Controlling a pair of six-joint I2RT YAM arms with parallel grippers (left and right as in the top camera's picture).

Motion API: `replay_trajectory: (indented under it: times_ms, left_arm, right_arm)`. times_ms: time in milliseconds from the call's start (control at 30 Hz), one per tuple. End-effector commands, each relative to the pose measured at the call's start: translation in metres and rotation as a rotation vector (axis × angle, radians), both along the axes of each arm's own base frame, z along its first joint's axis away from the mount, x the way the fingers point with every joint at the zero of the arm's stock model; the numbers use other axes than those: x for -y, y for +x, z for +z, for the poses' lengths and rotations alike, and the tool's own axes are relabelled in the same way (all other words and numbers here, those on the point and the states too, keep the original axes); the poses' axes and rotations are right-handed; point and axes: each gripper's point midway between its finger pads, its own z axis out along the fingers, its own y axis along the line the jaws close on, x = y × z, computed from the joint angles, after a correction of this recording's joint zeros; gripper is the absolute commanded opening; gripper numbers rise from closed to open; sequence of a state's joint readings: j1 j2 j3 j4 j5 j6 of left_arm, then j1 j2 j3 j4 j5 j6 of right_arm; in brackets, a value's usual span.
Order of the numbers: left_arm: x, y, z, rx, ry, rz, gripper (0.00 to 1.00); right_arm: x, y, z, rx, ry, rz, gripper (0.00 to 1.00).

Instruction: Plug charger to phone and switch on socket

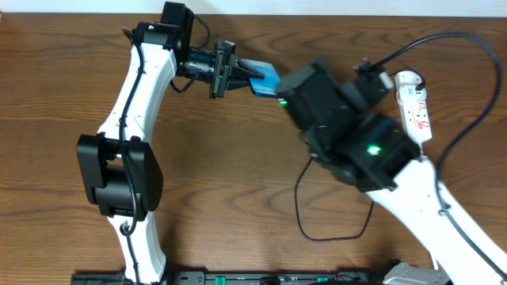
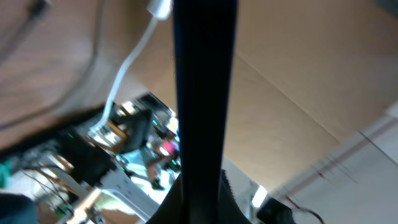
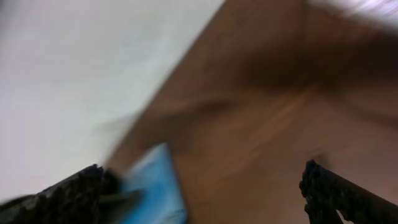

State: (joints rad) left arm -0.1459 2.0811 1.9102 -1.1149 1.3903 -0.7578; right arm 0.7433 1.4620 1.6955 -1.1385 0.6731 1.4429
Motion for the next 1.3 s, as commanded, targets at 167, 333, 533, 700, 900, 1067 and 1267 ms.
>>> replay_trajectory:
  times_ms: [167,333,533,700,900,1067,1267]
  left_arm:
    - [-0.004,0.005,0.003,0.393,0.039,-0.065,0.07]
    - [-0.009,0.008,-0.012,0.436,0.128,-0.073,0.07]
    - [-0.013,0.012,-0.023,0.499,0.195,-0.089,0.07]
    - [-0.017,0.013,-0.031,0.522,0.246,-0.1,0.07]
    - [-0.024,0.017,-0.043,0.525,0.337,-0.102,0.07]
    - [-0.032,0.017,-0.055,0.512,0.417,-0.106,0.07]
    - [-0.03,0.016,-0.055,0.512,0.419,-0.113,0.07]
  right_arm:
    - [0.05,0.0,-0.036,-0.291,-0.253,0.317,0.99]
    - [0.059,-0.005,-0.079,-0.438,-0.214,0.49,0.99]
    - [0.057,-0.02,-0.141,-0.565,-0.102,0.591,0.99]
    - [0.051,-0.033,-0.179,-0.626,-0.056,0.583,0.99]
    - [0.051,-0.036,-0.22,-0.635,-0.019,0.532,0.99]
    - [0.051,-0.03,-0.23,-0.601,-0.026,0.531,0.99]
    - [0.048,-0.027,-0.238,-0.604,-0.023,0.538,0.91]
